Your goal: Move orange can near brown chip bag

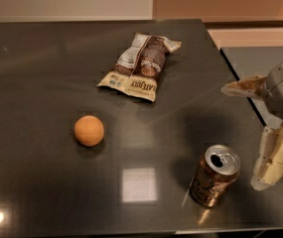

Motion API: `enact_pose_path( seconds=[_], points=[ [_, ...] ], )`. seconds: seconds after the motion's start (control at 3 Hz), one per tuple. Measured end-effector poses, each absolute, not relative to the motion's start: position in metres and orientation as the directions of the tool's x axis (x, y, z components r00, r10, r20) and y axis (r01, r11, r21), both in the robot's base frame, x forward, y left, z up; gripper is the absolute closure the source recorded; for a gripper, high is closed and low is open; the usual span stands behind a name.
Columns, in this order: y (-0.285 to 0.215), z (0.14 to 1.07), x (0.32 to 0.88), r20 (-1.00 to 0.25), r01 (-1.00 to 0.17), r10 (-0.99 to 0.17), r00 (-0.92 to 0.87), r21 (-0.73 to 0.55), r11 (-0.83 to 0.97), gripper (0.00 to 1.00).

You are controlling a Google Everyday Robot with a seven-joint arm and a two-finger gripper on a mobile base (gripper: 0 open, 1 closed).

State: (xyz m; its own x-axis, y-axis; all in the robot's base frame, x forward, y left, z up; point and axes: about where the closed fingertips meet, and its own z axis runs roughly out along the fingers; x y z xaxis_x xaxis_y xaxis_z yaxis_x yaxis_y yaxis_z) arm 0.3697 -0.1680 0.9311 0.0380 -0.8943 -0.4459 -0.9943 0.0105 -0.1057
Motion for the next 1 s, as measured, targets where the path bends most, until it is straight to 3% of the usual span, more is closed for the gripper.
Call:
enact_pose_path(
  seconds=[0.67,1.0],
  points=[
    [-0.138,0.911,0.339,-0.559,-0.995,-0.824,0.095,-0.045,-0.084,0.00],
    [-0.131,0.902,0.330,-0.579,-0.994,-0.809,0.100,-0.027,-0.104,0.17]
  ],
)
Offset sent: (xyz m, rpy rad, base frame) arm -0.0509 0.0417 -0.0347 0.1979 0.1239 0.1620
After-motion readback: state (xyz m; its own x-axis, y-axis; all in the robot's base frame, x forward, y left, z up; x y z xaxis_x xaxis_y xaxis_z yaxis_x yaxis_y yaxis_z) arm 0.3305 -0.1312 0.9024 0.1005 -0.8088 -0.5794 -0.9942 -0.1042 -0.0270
